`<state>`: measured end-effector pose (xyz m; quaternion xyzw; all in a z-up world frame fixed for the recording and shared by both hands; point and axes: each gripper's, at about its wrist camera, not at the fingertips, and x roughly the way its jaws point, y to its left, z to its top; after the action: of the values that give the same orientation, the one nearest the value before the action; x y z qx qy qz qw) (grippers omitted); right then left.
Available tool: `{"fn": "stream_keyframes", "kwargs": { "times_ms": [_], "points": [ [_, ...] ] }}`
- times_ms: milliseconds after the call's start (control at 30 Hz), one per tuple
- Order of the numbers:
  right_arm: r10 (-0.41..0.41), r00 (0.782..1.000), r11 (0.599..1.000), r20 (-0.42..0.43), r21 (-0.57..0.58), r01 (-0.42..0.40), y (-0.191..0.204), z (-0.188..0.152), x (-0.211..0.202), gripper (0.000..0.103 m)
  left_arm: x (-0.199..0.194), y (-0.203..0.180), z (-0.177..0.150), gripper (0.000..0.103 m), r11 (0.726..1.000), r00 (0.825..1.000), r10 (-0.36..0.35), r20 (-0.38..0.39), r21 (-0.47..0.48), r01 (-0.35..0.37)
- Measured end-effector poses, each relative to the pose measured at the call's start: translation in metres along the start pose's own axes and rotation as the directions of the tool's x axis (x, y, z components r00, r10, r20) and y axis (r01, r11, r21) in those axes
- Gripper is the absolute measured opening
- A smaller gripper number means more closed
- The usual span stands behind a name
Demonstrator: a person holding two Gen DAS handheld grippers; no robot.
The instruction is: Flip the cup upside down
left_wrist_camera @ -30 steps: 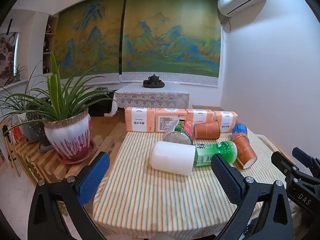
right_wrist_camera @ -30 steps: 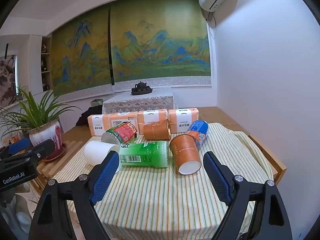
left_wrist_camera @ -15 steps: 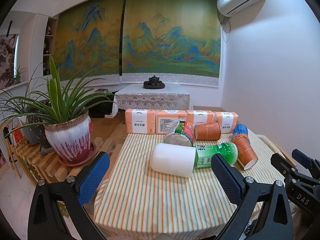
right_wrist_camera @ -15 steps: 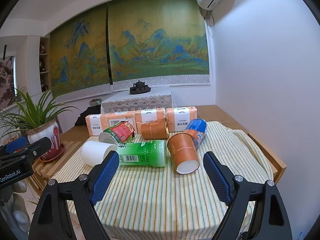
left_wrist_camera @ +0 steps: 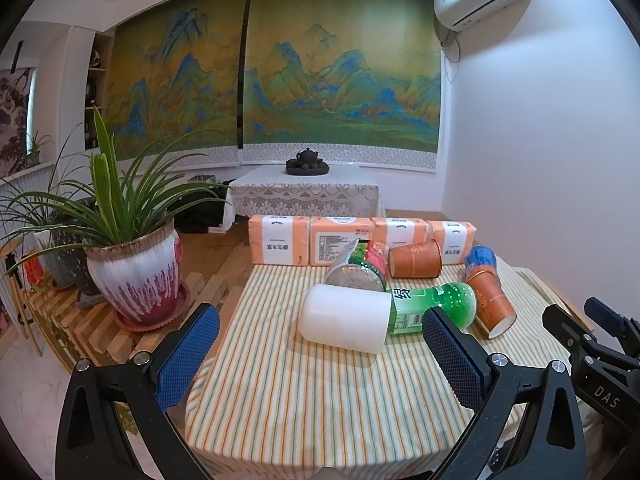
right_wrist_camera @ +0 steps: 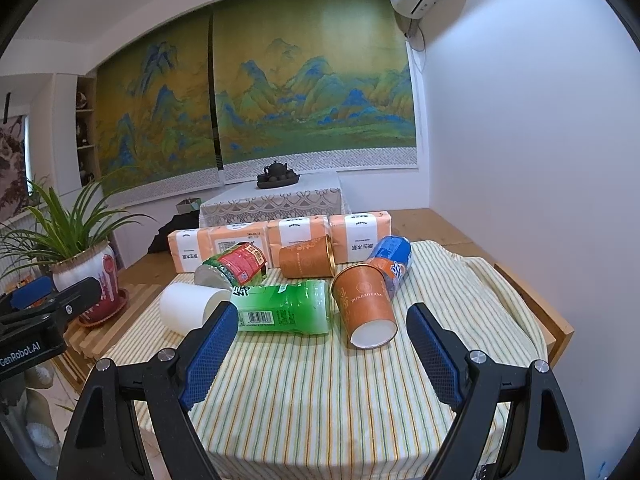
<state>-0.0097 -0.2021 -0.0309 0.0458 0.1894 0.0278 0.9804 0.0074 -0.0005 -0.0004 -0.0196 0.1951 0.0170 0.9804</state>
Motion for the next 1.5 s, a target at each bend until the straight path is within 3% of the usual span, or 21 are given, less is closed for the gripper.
{"fn": "stream_keyframes", "kwargs": {
  "times_ms": [1500],
  "points": [
    [-0.005,1.000,1.000,-0.026,-0.002,0.005,0.000,-0.007,0.015,0.083,0.026,-0.001,0.001,0.103,1.000,0.998,-0.013,-0.056,0.000,0.013]
  ]
}}
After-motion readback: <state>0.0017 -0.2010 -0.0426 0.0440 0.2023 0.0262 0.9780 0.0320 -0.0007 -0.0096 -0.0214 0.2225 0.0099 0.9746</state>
